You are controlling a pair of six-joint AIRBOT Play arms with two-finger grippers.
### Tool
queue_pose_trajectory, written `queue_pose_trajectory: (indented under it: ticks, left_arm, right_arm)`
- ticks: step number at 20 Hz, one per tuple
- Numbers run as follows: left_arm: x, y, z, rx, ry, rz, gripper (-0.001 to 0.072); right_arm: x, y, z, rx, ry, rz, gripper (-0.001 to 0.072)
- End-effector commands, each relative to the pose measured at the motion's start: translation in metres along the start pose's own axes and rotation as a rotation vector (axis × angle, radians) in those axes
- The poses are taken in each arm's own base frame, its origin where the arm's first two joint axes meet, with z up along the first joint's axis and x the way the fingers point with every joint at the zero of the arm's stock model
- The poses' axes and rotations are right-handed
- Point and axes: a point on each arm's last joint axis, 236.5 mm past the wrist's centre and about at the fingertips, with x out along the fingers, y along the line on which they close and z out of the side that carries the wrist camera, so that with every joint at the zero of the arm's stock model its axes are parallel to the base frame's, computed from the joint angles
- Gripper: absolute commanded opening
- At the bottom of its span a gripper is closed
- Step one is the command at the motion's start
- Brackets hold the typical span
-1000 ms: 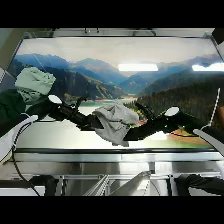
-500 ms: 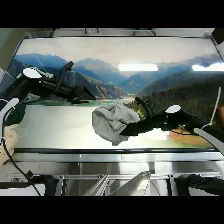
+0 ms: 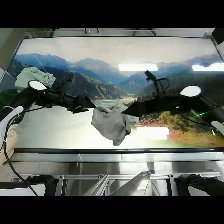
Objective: Fold the shirts.
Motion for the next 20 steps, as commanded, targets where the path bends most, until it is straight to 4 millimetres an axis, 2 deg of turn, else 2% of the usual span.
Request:
queue_pose_trajectory:
  ticks: [1, 3, 5, 9, 10, 11, 12, 14, 17, 18, 19, 20]
  left_arm:
    - [0.021, 0.019, -0.008, -0.017, -0.03, 0.06, 0.0706]
    - [0.028, 0.02, 0.009, 0.004, -0.1, 0.1, 0.0706]
    - [0.038, 0.01, 0.026, 0.035, -0.146, 0.112, 0.0705]
    - [0.085, -0.028, 0.023, 0.117, -0.02, 0.039, 0.0703]
    - [0.096, -0.033, 0.02, 0.133, 0.017, 0.025, 0.0622]
    - [0.104, -0.037, 0.015, 0.143, 0.061, 0.007, 0.0495]
    - [0.107, -0.039, 0.011, 0.144, 0.096, -0.012, 0.0498]
    - [0.101, -0.042, 0.011, 0.137, 0.132, -0.048, 0.0498]
    - [0.074, -0.054, 0.028, 0.15, 0.128, -0.103, 0.05]
    - [0.065, -0.06, 0.031, 0.165, 0.135, -0.12, 0.0579]
    - [0.058, -0.066, 0.033, 0.162, 0.144, -0.132, 0.069]
    - [0.051, -0.069, 0.036, 0.164, 0.15, -0.141, 0.0717]
  right_arm:
    - [-0.043, -0.01, 0.015, 0.019, -0.068, -0.079, 0.001]
    - [-0.062, -0.019, 0.004, 0.049, -0.038, -0.14, 0.001]
    - [-0.067, -0.028, -0.016, 0.067, 0.039, -0.188, 0.001]
    - [-0.071, -0.042, -0.03, 0.078, 0.091, -0.245, 0.001]
    - [-0.073, -0.045, -0.031, 0.078, 0.094, -0.256, 0.001]
    - [-0.077, -0.05, -0.032, 0.08, 0.094, -0.277, 0.001]
    - [-0.084, -0.055, -0.031, 0.084, 0.084, -0.295, 0.001]
    - [-0.105, -0.063, -0.024, 0.103, 0.025, -0.33, 0.001]
    - [-0.133, -0.071, -0.019, 0.137, -0.039, -0.358, 0.001]
    - [-0.136, -0.071, -0.022, 0.148, -0.034, -0.356, 0.001]
    - [-0.138, -0.074, -0.025, 0.149, -0.023, -0.366, 0.001]
    - [-0.138, -0.076, -0.027, 0.147, -0.015, -0.376, 0.001]
